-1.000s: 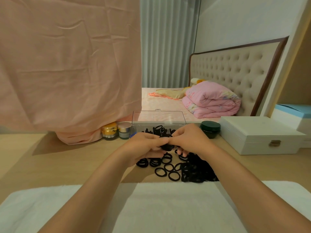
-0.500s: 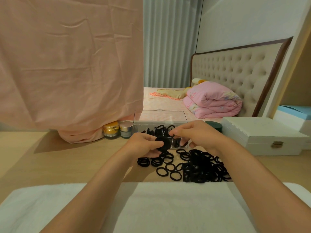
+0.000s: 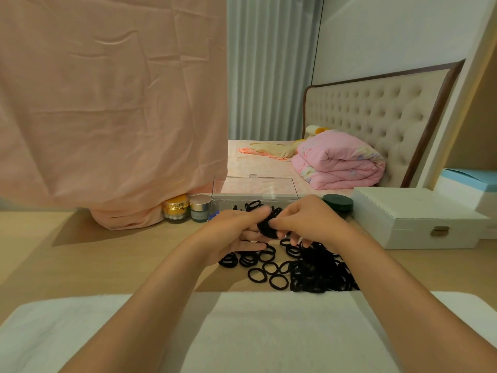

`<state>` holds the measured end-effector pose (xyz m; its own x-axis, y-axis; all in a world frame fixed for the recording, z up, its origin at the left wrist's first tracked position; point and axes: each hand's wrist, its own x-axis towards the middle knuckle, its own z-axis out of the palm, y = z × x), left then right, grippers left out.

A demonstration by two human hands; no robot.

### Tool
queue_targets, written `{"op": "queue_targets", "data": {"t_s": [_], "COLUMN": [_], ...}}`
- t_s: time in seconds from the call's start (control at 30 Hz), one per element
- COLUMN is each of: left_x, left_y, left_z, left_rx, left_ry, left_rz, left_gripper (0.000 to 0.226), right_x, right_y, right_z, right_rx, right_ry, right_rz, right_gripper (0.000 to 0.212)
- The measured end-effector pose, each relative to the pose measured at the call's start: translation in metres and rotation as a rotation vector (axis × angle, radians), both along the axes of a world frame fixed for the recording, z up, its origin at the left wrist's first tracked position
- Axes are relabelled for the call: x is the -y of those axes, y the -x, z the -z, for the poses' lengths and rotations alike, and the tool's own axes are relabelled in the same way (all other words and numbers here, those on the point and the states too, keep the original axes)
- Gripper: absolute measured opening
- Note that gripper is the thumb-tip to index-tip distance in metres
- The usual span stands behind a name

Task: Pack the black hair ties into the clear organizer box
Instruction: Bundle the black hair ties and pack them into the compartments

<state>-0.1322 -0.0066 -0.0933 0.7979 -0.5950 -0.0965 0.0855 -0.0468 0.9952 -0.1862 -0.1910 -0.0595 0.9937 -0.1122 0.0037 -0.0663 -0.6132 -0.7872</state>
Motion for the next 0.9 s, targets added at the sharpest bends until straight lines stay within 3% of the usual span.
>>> {"op": "queue_targets", "data": {"t_s": [0.17, 0.3, 0.4, 0.6, 0.73, 0.9], "left_x": [0.001, 0.005, 0.018, 0.054, 0.077, 0.092], "left_y": [-0.002, -0.002, -0.011, -0.033, -0.054, -0.078], "left_z": [-0.002, -0.011, -0.025, -0.057, -0.050, -0.015], "left_rx": [0.050, 0.034, 0.074, 0.351, 0.462, 0.655], "left_ry": [-0.001, 0.045, 0.040, -0.125, -0.228, -0.566], "left_rz": [-0.092, 0.029, 0.065, -0.071, -0.121, -0.069], "left_gripper": [0.027, 0.025, 0.027, 0.018, 0.018, 0.033], "right_x": [0.003, 0.017, 0.029, 0.063, 0.080, 0.086], "right_y": [0.000, 0.003, -0.001, -0.028, -0.047, -0.073], "right_z": [-0.004, -0.008, -0.015, -0.036, -0.040, -0.018], "right_rx": [0.060, 0.055, -0.004, -0.050, -0.070, -0.093], "right_ry": [0.067, -0.176, -0.392, -0.500, -0.414, -0.184], "right_rz": [0.079, -0.029, -0.126, -0.067, 0.038, 0.214], "right_gripper": [0.023, 0.042, 0.030, 0.024, 0.026, 0.025]}}
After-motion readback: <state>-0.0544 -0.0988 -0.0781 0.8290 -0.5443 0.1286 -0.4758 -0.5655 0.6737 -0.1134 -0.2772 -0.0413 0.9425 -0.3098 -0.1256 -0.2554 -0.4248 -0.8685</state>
